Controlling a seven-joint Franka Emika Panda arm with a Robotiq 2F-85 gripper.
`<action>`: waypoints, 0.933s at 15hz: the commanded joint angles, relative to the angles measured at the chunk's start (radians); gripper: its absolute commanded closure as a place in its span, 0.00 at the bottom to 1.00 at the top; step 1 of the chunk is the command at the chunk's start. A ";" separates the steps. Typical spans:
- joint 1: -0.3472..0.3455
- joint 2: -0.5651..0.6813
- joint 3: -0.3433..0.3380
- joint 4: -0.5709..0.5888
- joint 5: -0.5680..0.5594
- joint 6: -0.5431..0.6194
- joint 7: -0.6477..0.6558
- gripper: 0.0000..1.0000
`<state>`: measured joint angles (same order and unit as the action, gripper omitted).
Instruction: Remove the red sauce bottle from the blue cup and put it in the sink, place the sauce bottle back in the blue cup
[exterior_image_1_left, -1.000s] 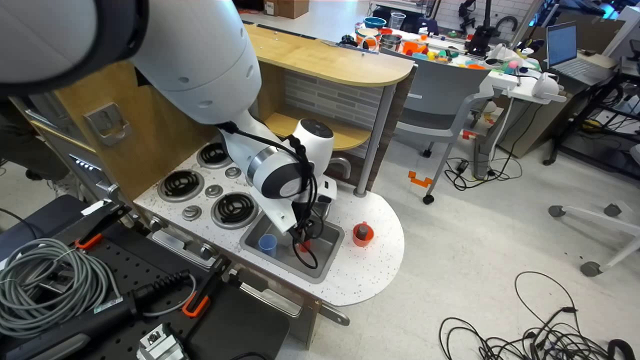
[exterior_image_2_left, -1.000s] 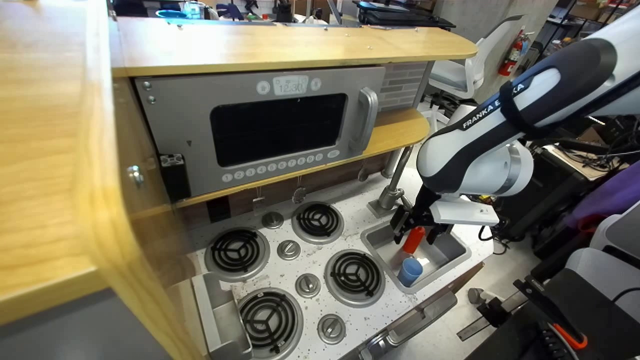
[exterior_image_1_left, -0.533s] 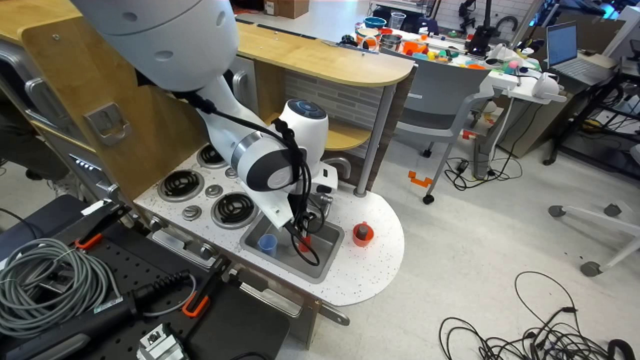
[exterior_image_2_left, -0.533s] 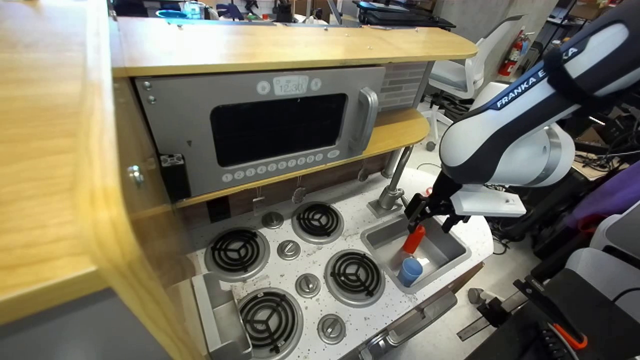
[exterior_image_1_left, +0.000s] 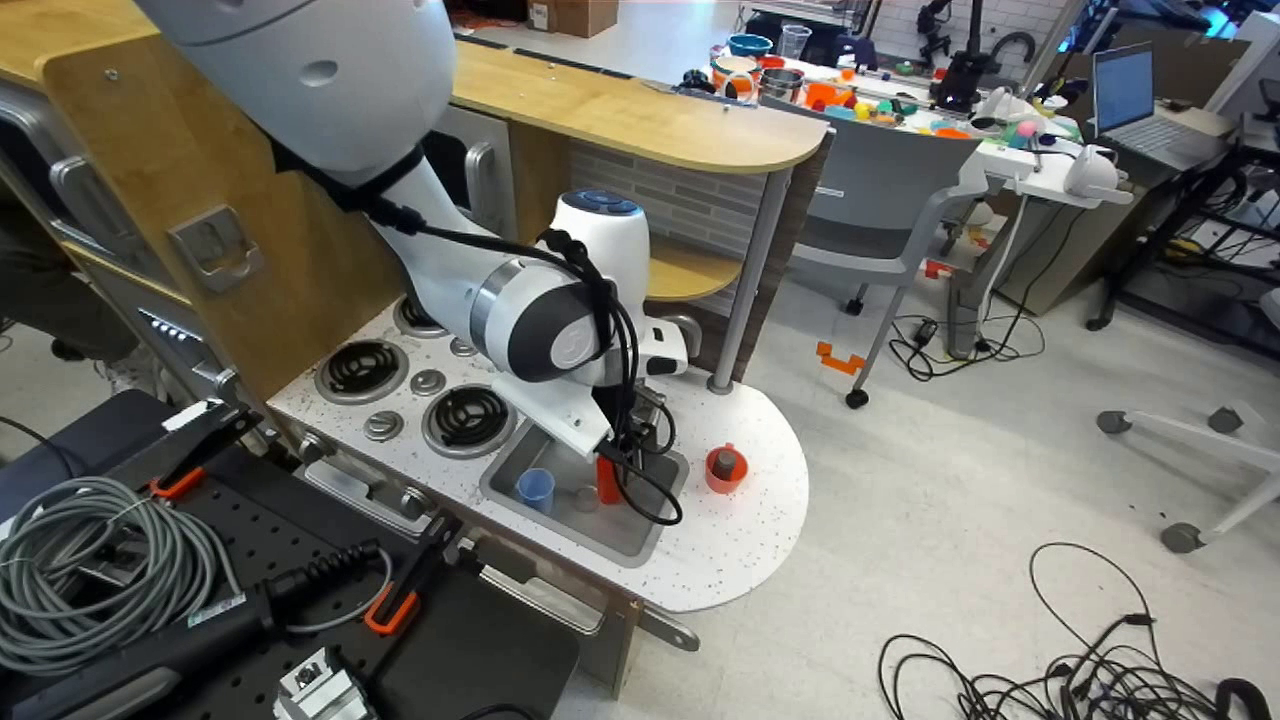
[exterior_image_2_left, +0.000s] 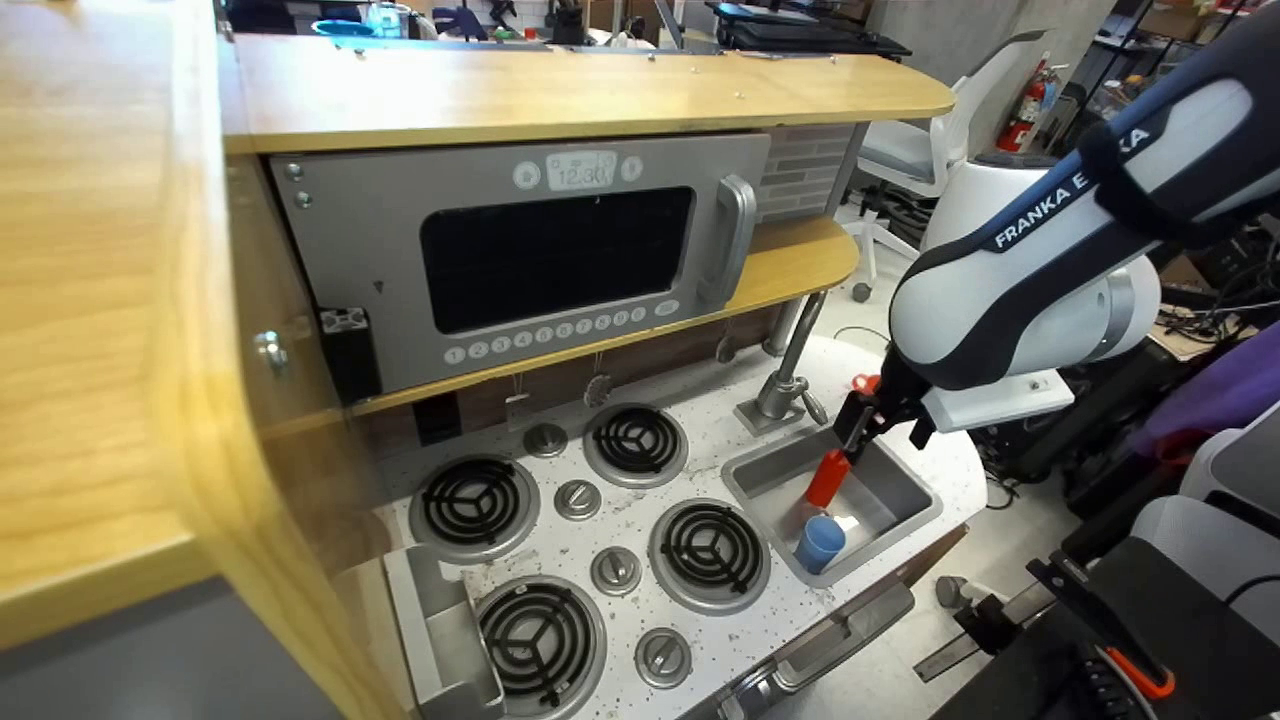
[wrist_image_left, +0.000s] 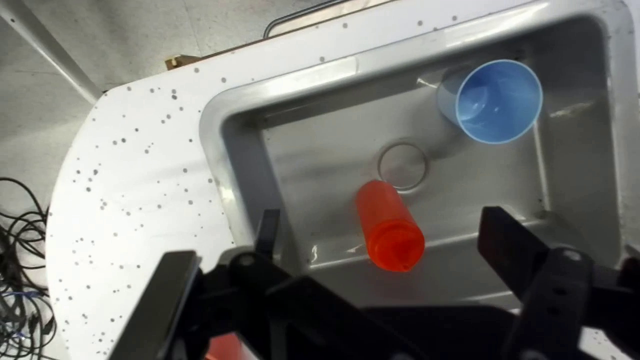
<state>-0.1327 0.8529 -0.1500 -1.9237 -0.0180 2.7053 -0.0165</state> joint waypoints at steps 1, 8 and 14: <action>0.049 0.039 -0.045 0.030 -0.064 0.010 0.016 0.00; 0.059 0.126 -0.049 0.118 -0.105 0.002 0.004 0.00; 0.057 0.201 -0.051 0.203 -0.099 -0.003 0.007 0.00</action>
<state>-0.0864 1.0037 -0.1884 -1.7832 -0.0953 2.7053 -0.0179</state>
